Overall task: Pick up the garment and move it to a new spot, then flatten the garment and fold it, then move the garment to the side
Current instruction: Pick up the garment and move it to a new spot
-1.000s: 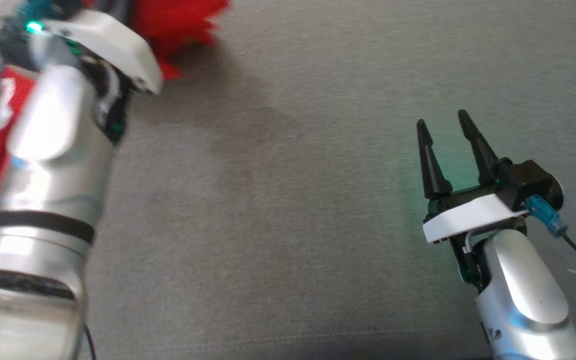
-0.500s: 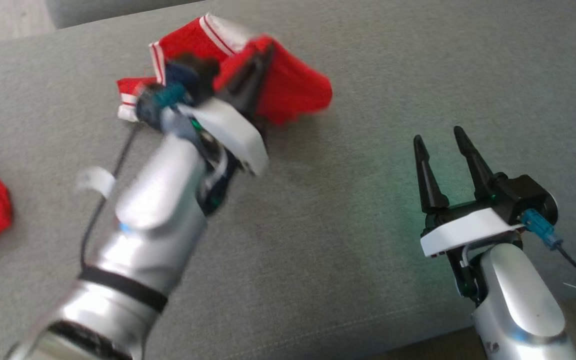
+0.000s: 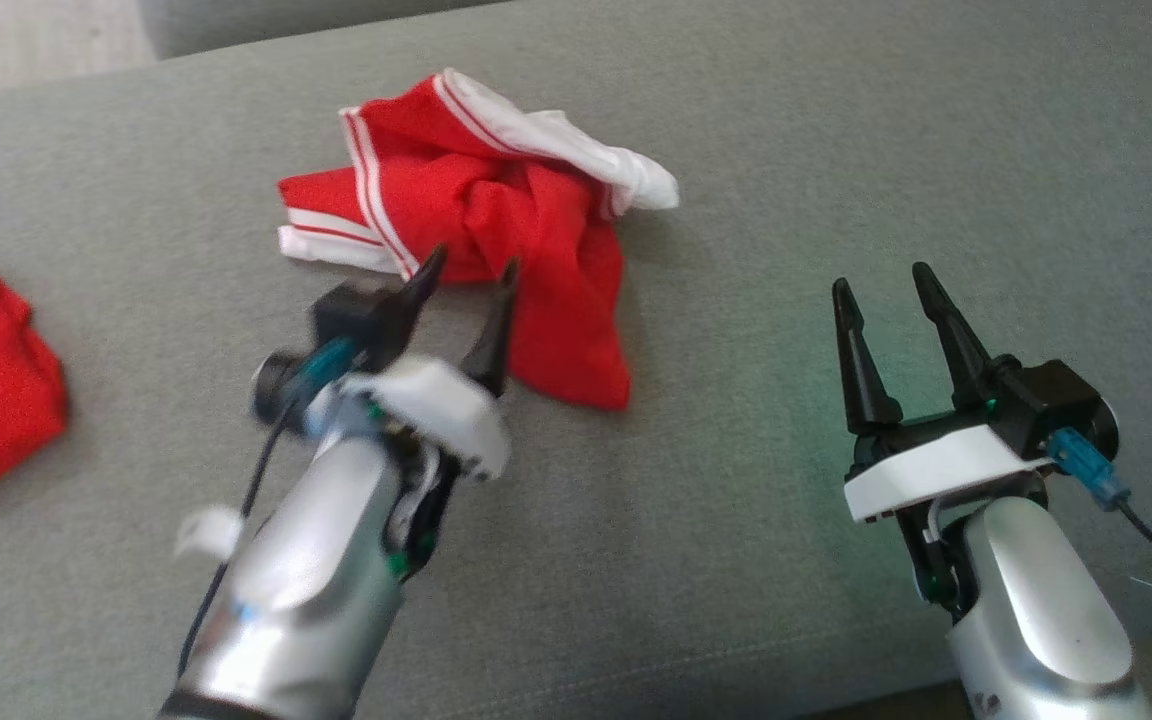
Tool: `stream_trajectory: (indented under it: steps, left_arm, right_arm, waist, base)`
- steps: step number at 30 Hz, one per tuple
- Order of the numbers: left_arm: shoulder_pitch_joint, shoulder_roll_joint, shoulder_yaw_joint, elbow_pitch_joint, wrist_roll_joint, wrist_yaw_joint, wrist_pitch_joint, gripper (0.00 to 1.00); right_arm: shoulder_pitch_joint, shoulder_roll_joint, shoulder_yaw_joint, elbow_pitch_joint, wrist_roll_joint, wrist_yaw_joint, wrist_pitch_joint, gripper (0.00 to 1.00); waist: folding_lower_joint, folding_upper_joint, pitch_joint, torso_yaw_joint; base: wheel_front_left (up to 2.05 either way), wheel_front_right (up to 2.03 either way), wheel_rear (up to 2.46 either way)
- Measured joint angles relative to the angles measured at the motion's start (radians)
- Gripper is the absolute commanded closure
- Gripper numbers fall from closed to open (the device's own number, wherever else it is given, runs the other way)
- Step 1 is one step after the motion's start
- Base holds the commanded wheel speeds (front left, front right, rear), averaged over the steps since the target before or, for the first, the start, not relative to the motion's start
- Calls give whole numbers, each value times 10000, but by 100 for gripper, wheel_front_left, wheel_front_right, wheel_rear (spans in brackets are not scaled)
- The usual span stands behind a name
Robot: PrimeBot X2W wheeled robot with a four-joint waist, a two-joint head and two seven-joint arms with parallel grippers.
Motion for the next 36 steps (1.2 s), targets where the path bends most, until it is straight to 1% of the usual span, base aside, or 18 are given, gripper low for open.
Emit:
stream_trajectory:
  steps: [6, 11, 12, 15, 17, 18, 22, 27, 32, 36]
  left_arm:
    - [1561, 320, 1540, -922, 721, 295, 0, 0]
    - [2486, 395, 2474, -1538, 1310, 380, 0, 0]
    - [2486, 395, 2474, -1538, 1310, 380, 0, 0]
    - [2965, 470, 3068, -1858, 1538, 529, 0, 0]
    - [3434, 625, 3582, -2063, 1791, 679, 0, 0]
    - [3610, 681, 3735, -2117, 1873, 681, 0, 0]
    - [4370, 857, 4196, -2301, 2104, 777, 0, 0]
    - [5165, 853, 4748, -2610, 2280, 888, 0, 0]
    - [5641, 754, 4819, -2892, 2531, 809, 0, 0]
    - [5747, 662, 4847, -2899, 2621, 640, 0, 0]
  right_arm:
    - [16, 8, -8, 19, 81, 0, 0, 0]
    - [366, 8, -23, 148, 90, 0, 0, 0]
    - [366, 8, -23, 148, 90, 0, 0, 0]
    - [600, 10, -17, 224, 128, 0, 0, 0]
    - [728, 6, -23, 299, 142, 0, 0, 0]
    - [809, 8, -19, 311, 144, 0, 0, 0]
    - [1163, 6, -31, 422, 140, 0, 0, 0]
    - [1220, 8, -268, 477, 81, 0, 0, 0]
    - [1370, 8, -560, 531, -29, 0, 0, 0]
    - [1496, 12, -571, 546, -109, 0, 0, 0]
  waist:
    - [0, 0, -282, 519]
    - [0, 0, -719, 918]
    - [0, 0, -719, 918]
    - [0, 0, -1015, 1130]
    - [0, 0, -1331, 1321]
    - [0, 0, -1442, 1378]
    - [-1, 0, -1811, 1575]
    - [-1, 0, -1997, 1629]
    - [0, 0, -2005, 1623]
    - [-1, 0, -1920, 1583]
  base:
    - [0, 0, 0]
    - [0, 0, 0]
    - [0, 0, 0]
    - [0, 0, 0]
    - [0, 0, 0]
    - [0, 0, 0]
    - [0, 0, 0]
    - [0, 0, 0]
    - [0, 0, 0]
    - [0, 0, 0]
